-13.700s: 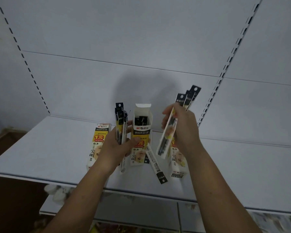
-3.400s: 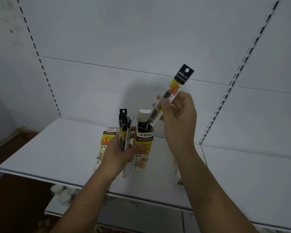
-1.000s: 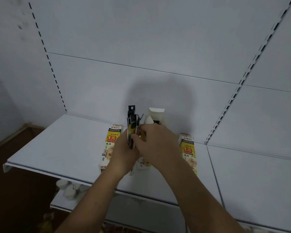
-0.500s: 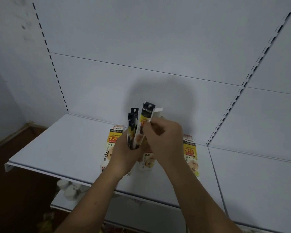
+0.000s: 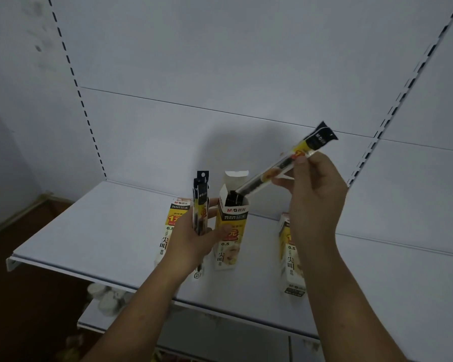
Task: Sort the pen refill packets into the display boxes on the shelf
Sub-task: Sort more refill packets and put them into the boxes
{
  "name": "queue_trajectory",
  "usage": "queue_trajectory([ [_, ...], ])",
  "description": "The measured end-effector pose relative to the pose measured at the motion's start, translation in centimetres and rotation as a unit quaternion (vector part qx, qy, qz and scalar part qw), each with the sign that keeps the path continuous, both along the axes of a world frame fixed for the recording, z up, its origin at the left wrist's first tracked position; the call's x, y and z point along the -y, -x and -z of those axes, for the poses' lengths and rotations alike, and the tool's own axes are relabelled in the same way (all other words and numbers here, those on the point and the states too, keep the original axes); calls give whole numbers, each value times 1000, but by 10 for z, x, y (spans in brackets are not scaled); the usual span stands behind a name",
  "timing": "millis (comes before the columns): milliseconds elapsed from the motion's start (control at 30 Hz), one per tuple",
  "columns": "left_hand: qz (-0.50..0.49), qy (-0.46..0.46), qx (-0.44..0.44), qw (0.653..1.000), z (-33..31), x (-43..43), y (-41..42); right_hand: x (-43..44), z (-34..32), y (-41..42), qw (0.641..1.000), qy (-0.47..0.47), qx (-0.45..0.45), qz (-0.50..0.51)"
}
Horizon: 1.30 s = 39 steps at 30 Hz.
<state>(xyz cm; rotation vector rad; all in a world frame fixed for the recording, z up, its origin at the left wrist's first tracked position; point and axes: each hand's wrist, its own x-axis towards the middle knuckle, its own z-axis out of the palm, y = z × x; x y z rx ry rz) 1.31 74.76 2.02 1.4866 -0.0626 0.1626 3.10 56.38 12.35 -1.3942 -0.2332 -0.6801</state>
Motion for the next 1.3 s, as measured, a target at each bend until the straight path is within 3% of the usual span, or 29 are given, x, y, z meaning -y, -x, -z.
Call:
queue_trajectory([
  [300, -12, -18, 16, 1000, 8, 7, 0, -7, 18, 0, 977, 206, 7, -59],
  [467, -8, -17, 19, 1000, 3, 13, -5, 0, 27, -9, 917, 396, -39, -17],
  [567, -16, -35, 30, 999, -1, 15, -4, 2, 30, -9, 912, 403, -72, -33],
  [733, -33, -34, 11, 999, 5, 10, -7, -2, 26, -10, 921, 388, -44, -4],
  [967, -35, -25, 14, 999, 0, 5, -1, -3, 25, -12, 871, 490, -40, 4],
  [1167, -15, -15, 26, 999, -6, 4, 5, -2, 20, -10, 895, 446, -1, 8],
  [1300, -20, -18, 21, 999, -6, 6, 6, -4, 22, -10, 847, 531, -29, 10],
])
